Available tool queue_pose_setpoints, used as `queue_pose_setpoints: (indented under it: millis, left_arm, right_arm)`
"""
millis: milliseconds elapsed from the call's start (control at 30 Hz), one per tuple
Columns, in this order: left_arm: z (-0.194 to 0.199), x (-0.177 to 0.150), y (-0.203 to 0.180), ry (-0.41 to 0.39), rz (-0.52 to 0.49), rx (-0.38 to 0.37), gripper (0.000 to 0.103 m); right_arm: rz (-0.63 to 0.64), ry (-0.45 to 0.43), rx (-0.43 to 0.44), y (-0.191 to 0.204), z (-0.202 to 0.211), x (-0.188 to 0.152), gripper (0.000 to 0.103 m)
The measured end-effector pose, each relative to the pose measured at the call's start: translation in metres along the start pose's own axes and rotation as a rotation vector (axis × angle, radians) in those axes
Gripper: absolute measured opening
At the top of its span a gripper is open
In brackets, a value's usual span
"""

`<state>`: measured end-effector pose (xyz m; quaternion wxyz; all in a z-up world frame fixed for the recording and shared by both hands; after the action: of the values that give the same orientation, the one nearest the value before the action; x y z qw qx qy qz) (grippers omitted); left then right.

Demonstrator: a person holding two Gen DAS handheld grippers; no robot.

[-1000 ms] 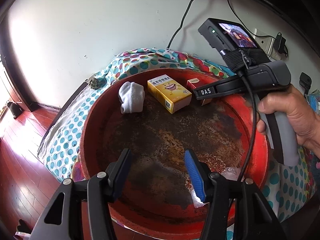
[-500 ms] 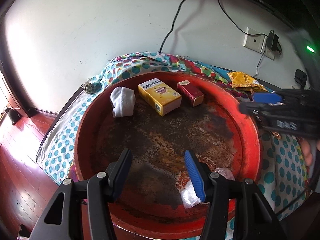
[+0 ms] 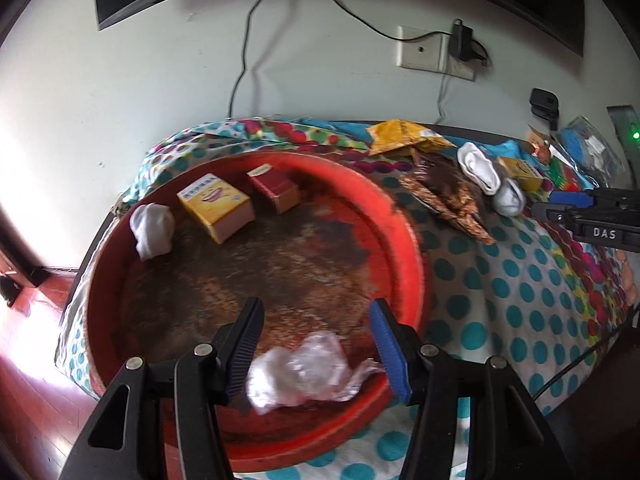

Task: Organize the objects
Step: 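Move both grippers back toward the remaining socks on the sheet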

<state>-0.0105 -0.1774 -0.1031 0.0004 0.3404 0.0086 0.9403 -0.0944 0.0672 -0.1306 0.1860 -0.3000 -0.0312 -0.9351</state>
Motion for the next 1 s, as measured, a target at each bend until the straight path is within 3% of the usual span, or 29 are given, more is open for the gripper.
queue_pose_setpoints:
  millis: [167,367,600,900,1000]
  left_arm:
    - [-0.003,0.007,-0.029,0.014,-0.045,-0.024,0.056]
    - [-0.009,0.017,-0.060,0.043,-0.070,-0.068,0.056]
    - [-0.018,0.024,-0.094,0.070,-0.117,-0.088,0.056]
    - [-0.029,0.027,-0.118,0.110,-0.125,-0.113,0.056]
    - [-0.031,0.035,-0.126,0.118,-0.119,-0.132,0.056]
  right_arm:
    - [-0.056,0.032,-0.006,-0.026,-0.020,-0.014,0.051]
    - [-0.071,0.022,-0.012,-0.032,-0.037,-0.006,0.053]
    - [-0.065,-0.007,-0.019,-0.040,-0.053,0.006,0.066]
    - [-0.017,-0.021,-0.025,-0.038,-0.073,0.012,0.068]
    - [-0.008,-0.022,-0.021,-0.038,-0.078,0.011,0.063]
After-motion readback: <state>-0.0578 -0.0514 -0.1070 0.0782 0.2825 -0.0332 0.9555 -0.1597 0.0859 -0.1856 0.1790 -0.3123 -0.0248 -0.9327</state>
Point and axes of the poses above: each gripper's, at about its wrist camera, not at the fingertips, and z roughly against the way its jaws point, y to its left, x to its top, the point moved 10 cm from there along -z, roughly the way its jaws point, and after that the axes turned 2 degrees about z, right-handed, at the moved point
